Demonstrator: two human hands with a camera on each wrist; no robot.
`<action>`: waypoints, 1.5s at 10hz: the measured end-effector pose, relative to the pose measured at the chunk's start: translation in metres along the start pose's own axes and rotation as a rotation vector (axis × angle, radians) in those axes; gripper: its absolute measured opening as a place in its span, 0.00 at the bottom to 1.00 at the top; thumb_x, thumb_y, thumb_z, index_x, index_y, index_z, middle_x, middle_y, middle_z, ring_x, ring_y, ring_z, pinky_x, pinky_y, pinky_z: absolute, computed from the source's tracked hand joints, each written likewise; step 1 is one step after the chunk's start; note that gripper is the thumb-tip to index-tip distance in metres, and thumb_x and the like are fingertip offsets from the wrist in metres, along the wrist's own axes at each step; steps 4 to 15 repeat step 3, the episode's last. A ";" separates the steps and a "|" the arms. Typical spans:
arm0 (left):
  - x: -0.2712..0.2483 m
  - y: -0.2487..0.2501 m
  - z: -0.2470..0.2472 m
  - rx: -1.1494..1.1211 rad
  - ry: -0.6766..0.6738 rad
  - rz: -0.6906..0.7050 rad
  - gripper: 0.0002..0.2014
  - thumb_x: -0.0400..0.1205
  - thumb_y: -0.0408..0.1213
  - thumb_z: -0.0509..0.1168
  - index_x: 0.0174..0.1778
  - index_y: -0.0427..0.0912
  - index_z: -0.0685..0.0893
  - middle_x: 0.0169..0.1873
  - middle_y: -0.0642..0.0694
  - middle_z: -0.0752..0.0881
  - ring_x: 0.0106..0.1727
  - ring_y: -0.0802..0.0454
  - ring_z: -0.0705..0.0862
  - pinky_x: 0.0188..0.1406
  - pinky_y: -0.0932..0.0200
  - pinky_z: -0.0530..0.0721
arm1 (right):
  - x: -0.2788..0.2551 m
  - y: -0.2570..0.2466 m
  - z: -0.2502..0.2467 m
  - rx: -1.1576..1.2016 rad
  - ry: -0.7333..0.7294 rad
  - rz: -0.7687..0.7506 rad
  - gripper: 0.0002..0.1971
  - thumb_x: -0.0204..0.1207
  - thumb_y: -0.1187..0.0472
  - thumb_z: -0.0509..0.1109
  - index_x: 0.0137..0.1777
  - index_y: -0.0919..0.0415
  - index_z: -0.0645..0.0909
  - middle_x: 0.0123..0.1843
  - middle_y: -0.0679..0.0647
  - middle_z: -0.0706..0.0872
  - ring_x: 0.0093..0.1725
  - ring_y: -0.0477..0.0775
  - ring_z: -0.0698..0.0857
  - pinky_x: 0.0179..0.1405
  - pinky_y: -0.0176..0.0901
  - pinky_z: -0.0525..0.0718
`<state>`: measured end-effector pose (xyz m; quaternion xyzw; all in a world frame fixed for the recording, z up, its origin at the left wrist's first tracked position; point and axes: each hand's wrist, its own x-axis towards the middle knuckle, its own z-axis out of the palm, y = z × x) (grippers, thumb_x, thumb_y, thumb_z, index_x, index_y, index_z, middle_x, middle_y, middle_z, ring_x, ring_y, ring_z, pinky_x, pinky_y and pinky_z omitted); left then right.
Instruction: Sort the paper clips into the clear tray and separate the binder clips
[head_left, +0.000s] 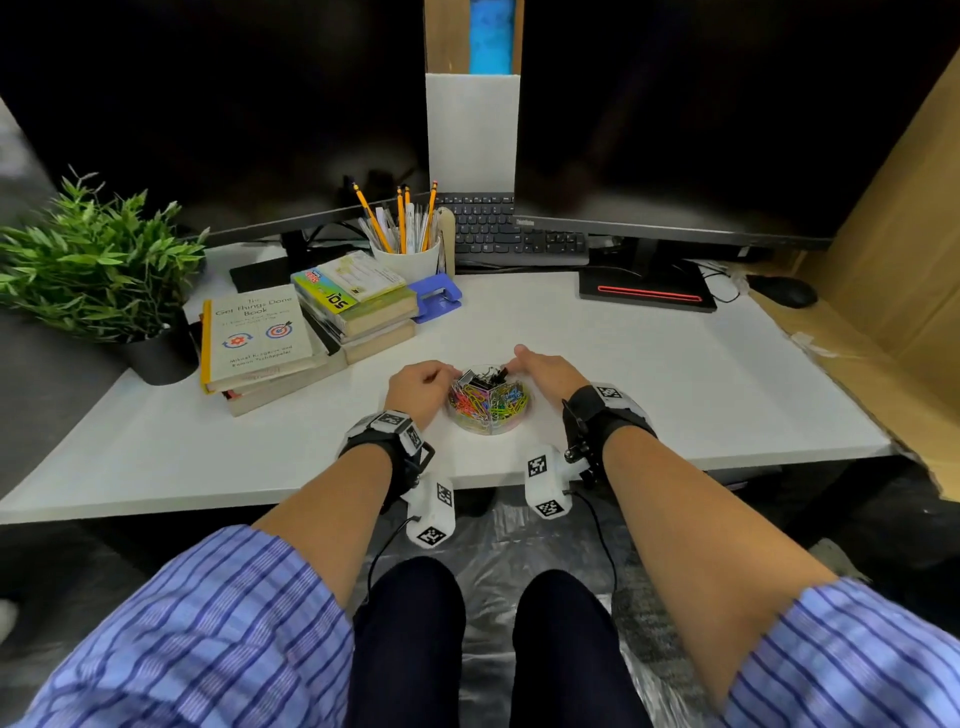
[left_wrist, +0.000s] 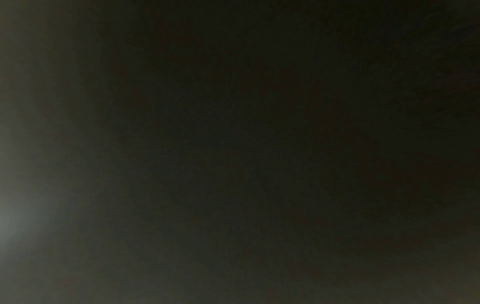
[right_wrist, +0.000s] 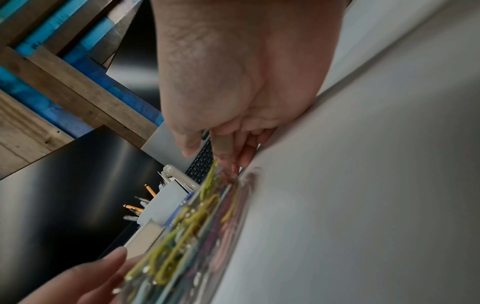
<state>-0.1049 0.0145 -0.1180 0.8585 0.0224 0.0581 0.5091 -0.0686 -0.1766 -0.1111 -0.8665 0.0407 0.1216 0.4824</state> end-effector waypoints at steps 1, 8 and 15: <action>-0.003 0.005 0.000 -0.059 -0.032 -0.067 0.19 0.77 0.49 0.59 0.49 0.42 0.91 0.55 0.42 0.90 0.60 0.44 0.85 0.68 0.50 0.79 | -0.004 -0.004 -0.002 -0.001 -0.019 -0.009 0.27 0.83 0.40 0.50 0.62 0.54 0.86 0.76 0.56 0.76 0.75 0.60 0.72 0.78 0.52 0.61; 0.027 0.023 -0.009 -0.409 -0.390 -0.499 0.29 0.86 0.51 0.54 0.67 0.26 0.77 0.37 0.36 0.82 0.41 0.40 0.82 0.46 0.51 0.79 | 0.004 -0.013 -0.023 0.123 -0.148 0.063 0.30 0.84 0.39 0.48 0.72 0.58 0.77 0.72 0.57 0.78 0.70 0.58 0.76 0.78 0.49 0.60; 0.027 0.023 -0.009 -0.409 -0.390 -0.499 0.29 0.86 0.51 0.54 0.67 0.26 0.77 0.37 0.36 0.82 0.41 0.40 0.82 0.46 0.51 0.79 | 0.004 -0.013 -0.023 0.123 -0.148 0.063 0.30 0.84 0.39 0.48 0.72 0.58 0.77 0.72 0.57 0.78 0.70 0.58 0.76 0.78 0.49 0.60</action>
